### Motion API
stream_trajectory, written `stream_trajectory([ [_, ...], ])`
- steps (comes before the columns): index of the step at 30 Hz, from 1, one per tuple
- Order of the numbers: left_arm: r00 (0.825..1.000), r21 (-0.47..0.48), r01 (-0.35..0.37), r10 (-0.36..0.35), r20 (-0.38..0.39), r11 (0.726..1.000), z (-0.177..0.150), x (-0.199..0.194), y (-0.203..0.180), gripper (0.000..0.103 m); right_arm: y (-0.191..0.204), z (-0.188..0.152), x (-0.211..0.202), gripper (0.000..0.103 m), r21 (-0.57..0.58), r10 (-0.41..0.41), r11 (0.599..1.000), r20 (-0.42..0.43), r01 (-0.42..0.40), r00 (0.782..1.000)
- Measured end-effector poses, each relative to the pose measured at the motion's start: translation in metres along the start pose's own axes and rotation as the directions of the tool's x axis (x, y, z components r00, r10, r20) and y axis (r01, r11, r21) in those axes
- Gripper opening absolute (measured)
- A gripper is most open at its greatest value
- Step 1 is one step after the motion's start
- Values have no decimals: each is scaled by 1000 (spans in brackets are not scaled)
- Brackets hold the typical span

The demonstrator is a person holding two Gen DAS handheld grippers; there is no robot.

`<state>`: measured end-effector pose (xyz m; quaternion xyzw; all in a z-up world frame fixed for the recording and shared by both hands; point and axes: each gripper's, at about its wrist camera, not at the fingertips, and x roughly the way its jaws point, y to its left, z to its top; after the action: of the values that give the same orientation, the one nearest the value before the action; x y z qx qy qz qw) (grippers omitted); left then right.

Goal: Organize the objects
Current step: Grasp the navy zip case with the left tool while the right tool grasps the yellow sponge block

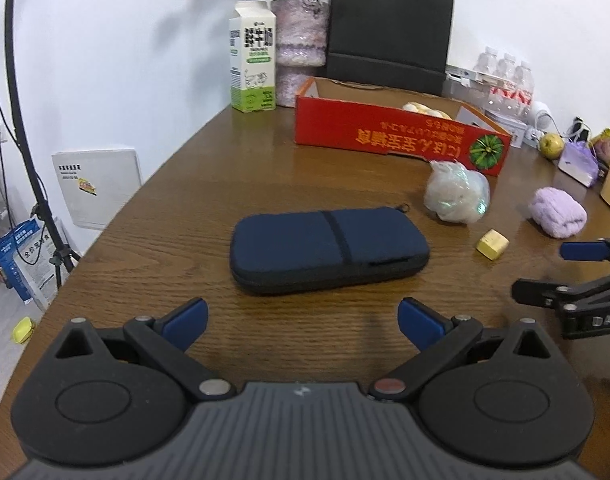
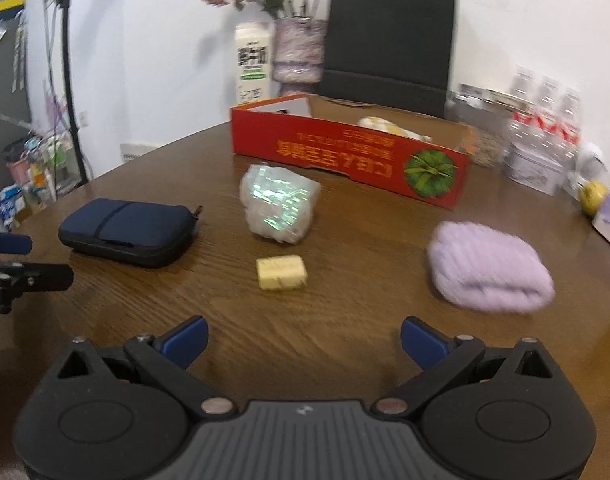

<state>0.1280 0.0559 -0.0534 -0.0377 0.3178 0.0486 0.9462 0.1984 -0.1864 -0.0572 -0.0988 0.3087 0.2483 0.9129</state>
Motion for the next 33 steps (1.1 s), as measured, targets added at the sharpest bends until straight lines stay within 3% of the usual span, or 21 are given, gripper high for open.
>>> stream_trajectory([
  [8,1000,-20,-26,26,4,999,6,3,16,103,2,24,36,65,3,29,1000,-15,-29,999],
  [10,1000,-17,-26,26,6,1000,10,6,17,103,2,27,39,38,8,40,999,-6,-40,999],
  [11,1000,-16,-25,25,7,1000,12,7,17,103,2,27,39,31,11,48,999,0,-48,999],
  [18,999,-18,-42,42,31,999,32,22,16,103,6,23,36,29,-12,32,999,23,-32,999],
  [23,988,-69,-154,155,7,986,50,50,24,102,4,20,30,29,-10,18,1000,25,-17,1000],
  [25,983,-96,-186,186,-12,978,54,58,30,92,1,18,28,29,0,12,1000,25,-12,1000],
  [27,986,-108,-168,166,-20,980,56,61,34,83,-1,16,25,29,12,7,1000,25,-7,1000],
  [29,990,-103,-141,139,-20,985,55,60,34,67,-5,15,24,29,26,4,1000,24,-5,1000],
  [33,993,-87,-119,118,-15,989,46,49,27,52,-5,15,24,29,27,4,1000,24,-5,1000],
])
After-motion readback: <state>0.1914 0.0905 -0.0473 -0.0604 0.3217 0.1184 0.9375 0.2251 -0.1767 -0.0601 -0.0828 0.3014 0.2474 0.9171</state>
